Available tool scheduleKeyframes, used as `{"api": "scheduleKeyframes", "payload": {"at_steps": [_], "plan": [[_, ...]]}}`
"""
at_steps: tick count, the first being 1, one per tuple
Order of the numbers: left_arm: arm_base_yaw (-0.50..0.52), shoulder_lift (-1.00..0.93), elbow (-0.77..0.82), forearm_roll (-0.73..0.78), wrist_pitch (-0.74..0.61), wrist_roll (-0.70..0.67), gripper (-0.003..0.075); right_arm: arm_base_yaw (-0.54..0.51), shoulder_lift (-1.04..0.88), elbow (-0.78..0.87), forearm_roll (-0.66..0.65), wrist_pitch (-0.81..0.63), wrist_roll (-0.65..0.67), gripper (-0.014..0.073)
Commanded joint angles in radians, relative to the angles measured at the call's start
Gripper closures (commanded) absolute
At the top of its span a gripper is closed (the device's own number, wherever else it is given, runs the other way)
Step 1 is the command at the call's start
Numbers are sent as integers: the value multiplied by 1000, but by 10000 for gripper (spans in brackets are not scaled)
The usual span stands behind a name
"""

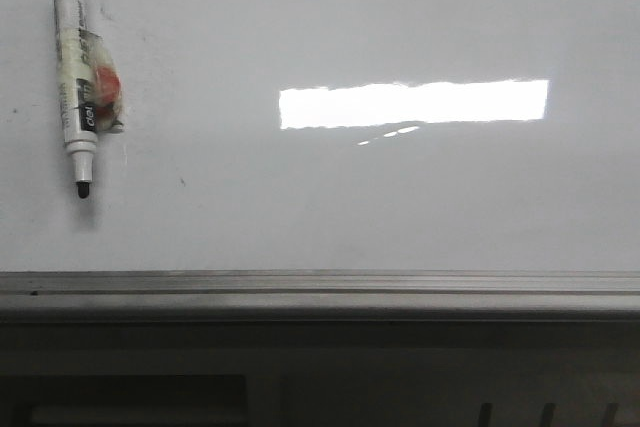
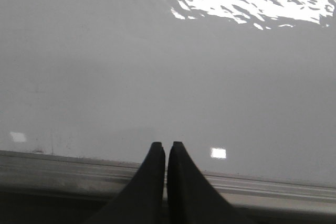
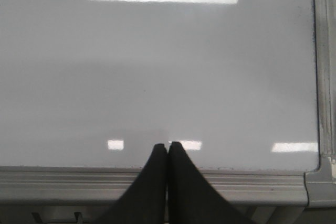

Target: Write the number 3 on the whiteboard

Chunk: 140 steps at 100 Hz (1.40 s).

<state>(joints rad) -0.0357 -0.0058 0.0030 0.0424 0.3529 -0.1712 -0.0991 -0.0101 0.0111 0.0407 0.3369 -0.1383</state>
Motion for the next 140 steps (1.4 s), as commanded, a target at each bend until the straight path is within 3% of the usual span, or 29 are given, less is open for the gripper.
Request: {"api": "scheduleKeyframes", "payload": {"at_steps": [1, 112, 128, 140], "plan": [[-9, -25, 35, 3, -35, -6, 740, -5, -16, 22, 4, -12, -3, 648], [-9, -25, 35, 14, -44, -6, 741, -5, -16, 22, 4, -16, -3, 648], [-9, -25, 35, 14, -51, -6, 740, -5, -16, 22, 4, -88, -3, 648], [-9, -25, 35, 54, -95, -6, 741, -5, -16, 22, 6, -218, -3, 648]]}}
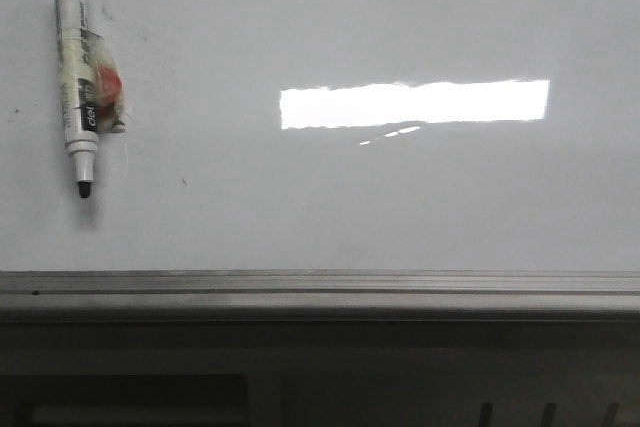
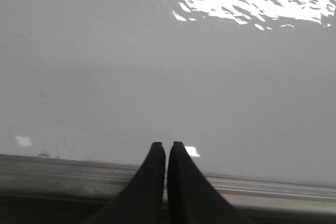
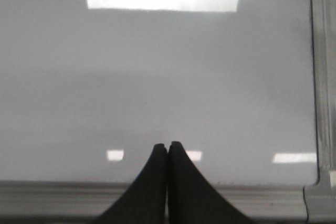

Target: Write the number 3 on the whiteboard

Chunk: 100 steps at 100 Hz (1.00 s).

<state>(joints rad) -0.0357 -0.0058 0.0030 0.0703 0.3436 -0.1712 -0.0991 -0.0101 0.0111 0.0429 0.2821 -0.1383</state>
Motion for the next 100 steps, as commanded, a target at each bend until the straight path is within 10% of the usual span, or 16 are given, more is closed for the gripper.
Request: {"api": "scheduleKeyframes", "payload": {"at_steps": [1, 27, 100], "plan": [[-9, -25, 35, 26, -88, -6, 741, -5, -16, 22, 8, -178, -3, 648], [-9, -25, 35, 27, -155, -6, 741, -5, -16, 22, 32, -309, -3, 648], [-7, 366, -177, -142, -249, -6, 741, -1, 284, -237, 272, 41, -2, 648]]}}
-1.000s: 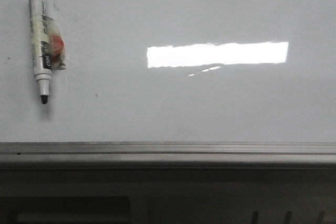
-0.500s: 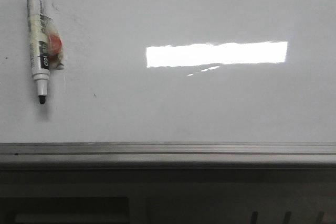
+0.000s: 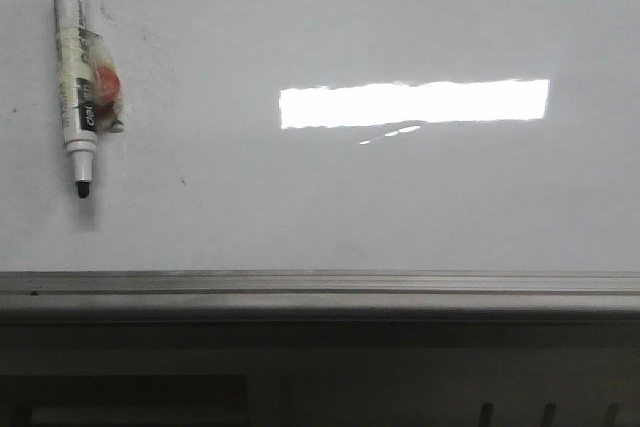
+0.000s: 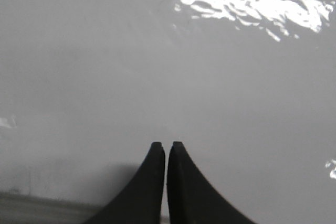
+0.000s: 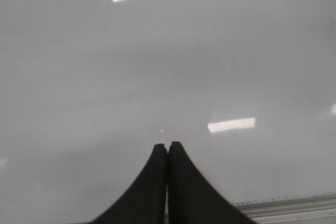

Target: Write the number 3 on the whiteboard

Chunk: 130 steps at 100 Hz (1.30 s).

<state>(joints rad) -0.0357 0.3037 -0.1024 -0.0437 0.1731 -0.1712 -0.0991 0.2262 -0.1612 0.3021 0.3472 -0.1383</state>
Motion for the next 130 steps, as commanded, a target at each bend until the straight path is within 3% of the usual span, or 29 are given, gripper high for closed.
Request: {"api": "scheduleKeyframes", "payload": {"at_steps": [1, 18, 23, 35, 42, 60, 71, 87, 108, 130], "plan": [[-7, 64, -78, -28, -79, -6, 741, -1, 48, -68, 12, -20, -2, 648], [-9, 107, -117, -28, -72, 0, 705, -1, 52, -73, 12, -18, -2, 648], [-12, 112, -117, -24, -72, 0, 631, -1, 52, -73, 13, -19, -2, 648], [-16, 112, -117, -24, -93, 0, 365, -1, 52, -73, 13, -19, -2, 648], [-16, 114, -117, -24, -118, 0, 299, -1, 52, -73, 13, -24, -2, 648], [-76, 120, -125, 56, -209, 3, 314, -1, 52, -80, 25, -54, -2, 648], [-196, 120, -125, 149, -277, 3, 314, -1, 52, -89, 30, -45, -2, 648], [-410, 122, -125, 157, -293, -9, 314, -1, 52, -89, 30, -43, -2, 648], [-639, 226, -129, 62, -317, -9, 314, -1, 52, -89, 30, -41, -2, 648], [-732, 399, -129, -166, -444, -9, 308, -1, 52, -89, 30, -41, -2, 648]]}}
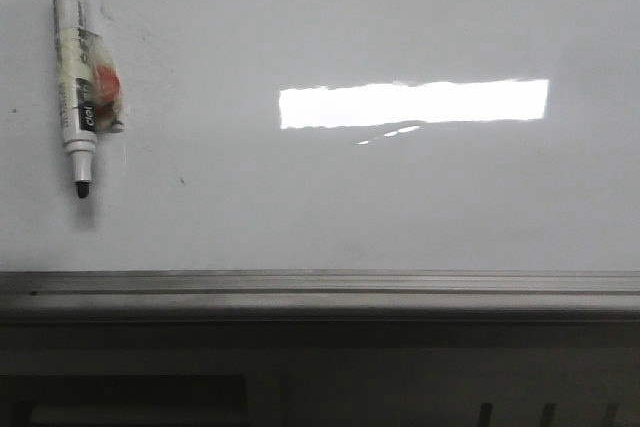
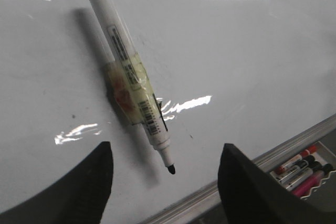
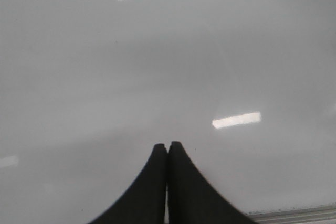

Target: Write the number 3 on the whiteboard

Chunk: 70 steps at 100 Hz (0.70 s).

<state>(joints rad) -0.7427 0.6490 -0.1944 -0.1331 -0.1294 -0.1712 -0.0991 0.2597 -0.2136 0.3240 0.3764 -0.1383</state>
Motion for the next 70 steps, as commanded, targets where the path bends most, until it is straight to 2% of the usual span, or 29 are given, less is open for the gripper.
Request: {"api": "scheduleKeyframes", "payload": {"at_steps": [1, 30, 56, 70], "plan": [[-30, 58, -37, -79, -146, -9, 308, -1, 18, -37, 8, -70, -2, 648], [-114, 244, -37, -179, -311, -36, 308, -1, 18, -37, 8, -75, -2, 648], [-123, 384, -37, -198, -475, -36, 309, -1, 18, -37, 8, -75, -2, 648], [-123, 442, -37, -233, -519, -36, 309, -1, 18, -37, 8, -75, -2, 648]]}}
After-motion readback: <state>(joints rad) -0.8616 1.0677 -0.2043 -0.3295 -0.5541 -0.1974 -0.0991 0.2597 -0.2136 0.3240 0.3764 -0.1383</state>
